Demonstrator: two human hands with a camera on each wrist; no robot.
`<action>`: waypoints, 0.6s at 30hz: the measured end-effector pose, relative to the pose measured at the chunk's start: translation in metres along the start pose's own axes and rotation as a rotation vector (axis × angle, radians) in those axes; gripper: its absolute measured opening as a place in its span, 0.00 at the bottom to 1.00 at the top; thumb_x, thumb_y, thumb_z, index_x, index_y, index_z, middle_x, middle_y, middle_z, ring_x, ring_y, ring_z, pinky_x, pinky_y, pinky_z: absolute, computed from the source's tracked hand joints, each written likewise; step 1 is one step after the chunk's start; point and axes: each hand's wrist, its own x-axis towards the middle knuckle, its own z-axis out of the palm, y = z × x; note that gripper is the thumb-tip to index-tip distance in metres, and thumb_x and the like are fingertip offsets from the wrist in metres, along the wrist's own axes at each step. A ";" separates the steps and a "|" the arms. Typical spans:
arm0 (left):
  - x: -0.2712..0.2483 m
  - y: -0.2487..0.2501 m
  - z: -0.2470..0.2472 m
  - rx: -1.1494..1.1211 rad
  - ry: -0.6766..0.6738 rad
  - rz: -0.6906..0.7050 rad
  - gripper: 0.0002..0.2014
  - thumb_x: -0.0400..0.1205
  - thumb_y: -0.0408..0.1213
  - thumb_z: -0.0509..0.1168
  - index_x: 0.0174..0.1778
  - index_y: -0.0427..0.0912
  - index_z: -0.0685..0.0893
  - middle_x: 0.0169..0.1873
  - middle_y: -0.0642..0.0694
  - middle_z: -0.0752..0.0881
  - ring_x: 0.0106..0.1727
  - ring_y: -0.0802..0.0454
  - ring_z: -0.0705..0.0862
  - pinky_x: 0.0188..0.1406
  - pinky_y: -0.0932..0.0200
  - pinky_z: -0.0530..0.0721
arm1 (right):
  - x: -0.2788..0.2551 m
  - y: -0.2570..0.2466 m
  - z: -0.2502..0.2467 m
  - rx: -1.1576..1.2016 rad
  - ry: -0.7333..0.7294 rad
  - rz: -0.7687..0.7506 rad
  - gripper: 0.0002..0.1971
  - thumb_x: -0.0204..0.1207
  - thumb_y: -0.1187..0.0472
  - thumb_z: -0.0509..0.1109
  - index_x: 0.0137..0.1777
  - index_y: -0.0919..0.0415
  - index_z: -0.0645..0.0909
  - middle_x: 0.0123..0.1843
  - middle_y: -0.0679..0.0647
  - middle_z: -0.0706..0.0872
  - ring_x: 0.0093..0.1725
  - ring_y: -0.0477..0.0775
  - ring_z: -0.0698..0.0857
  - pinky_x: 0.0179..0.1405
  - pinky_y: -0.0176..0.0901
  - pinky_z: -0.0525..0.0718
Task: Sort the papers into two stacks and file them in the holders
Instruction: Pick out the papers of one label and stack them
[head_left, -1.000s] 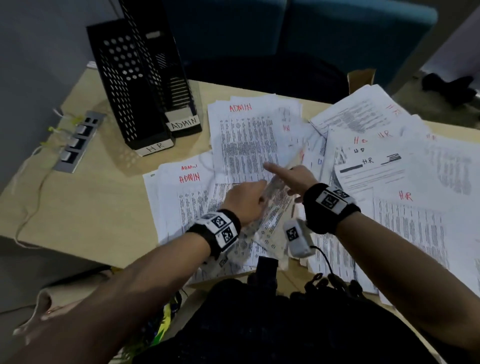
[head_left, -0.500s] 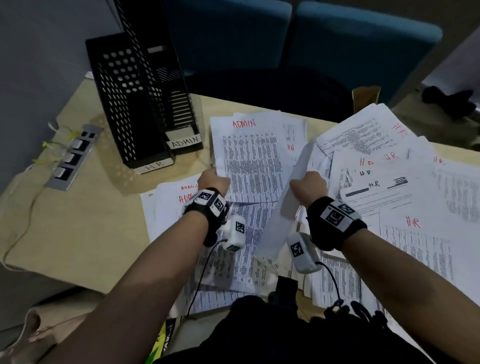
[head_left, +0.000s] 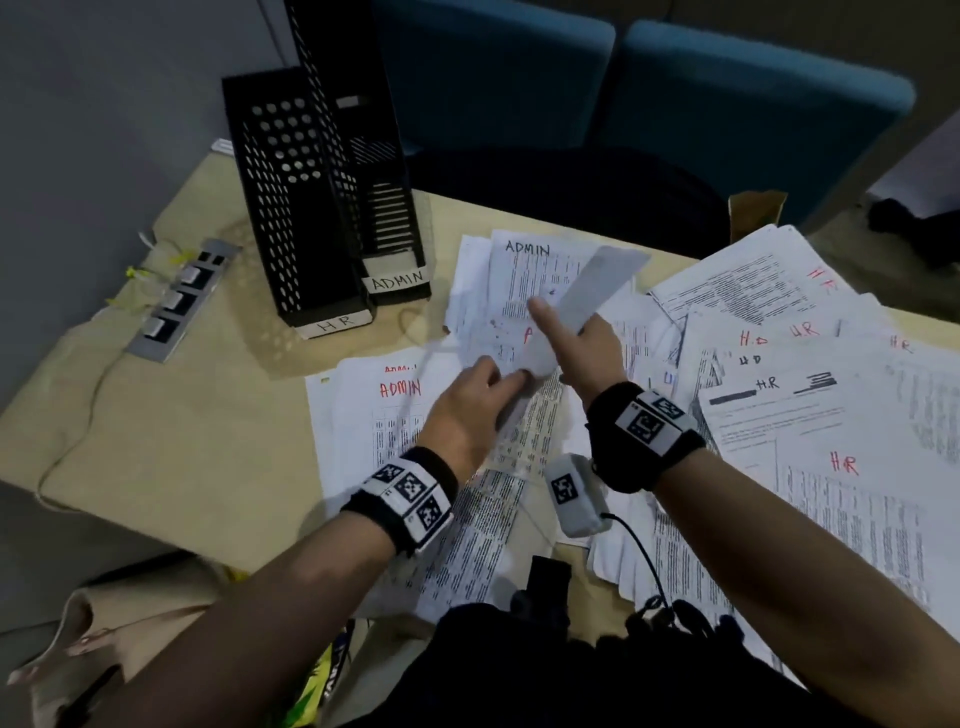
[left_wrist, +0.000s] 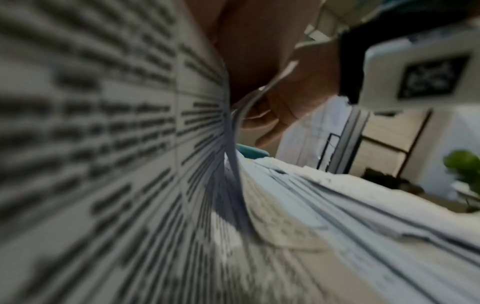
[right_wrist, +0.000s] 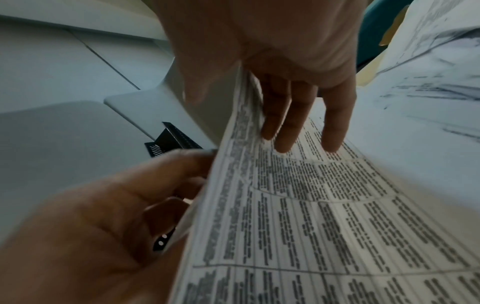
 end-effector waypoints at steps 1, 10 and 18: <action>-0.002 0.003 -0.001 -0.055 0.000 0.005 0.12 0.85 0.37 0.63 0.62 0.40 0.82 0.48 0.36 0.80 0.44 0.41 0.80 0.40 0.46 0.82 | -0.001 0.000 0.001 -0.021 0.018 0.008 0.27 0.70 0.43 0.69 0.53 0.70 0.82 0.44 0.61 0.87 0.43 0.60 0.88 0.34 0.43 0.83; -0.023 -0.050 -0.001 -0.052 -0.326 -0.460 0.21 0.79 0.26 0.67 0.69 0.37 0.75 0.45 0.44 0.84 0.45 0.46 0.84 0.39 0.58 0.81 | 0.007 -0.010 -0.043 -0.412 0.152 0.086 0.15 0.79 0.70 0.58 0.62 0.77 0.76 0.51 0.63 0.76 0.52 0.59 0.78 0.38 0.41 0.69; -0.001 -0.062 -0.003 -0.347 -0.070 -0.692 0.04 0.80 0.32 0.66 0.42 0.34 0.83 0.35 0.41 0.83 0.38 0.45 0.80 0.26 0.62 0.72 | 0.001 -0.032 -0.037 -0.655 -0.121 0.030 0.03 0.80 0.69 0.58 0.47 0.70 0.72 0.36 0.59 0.78 0.30 0.56 0.79 0.29 0.45 0.81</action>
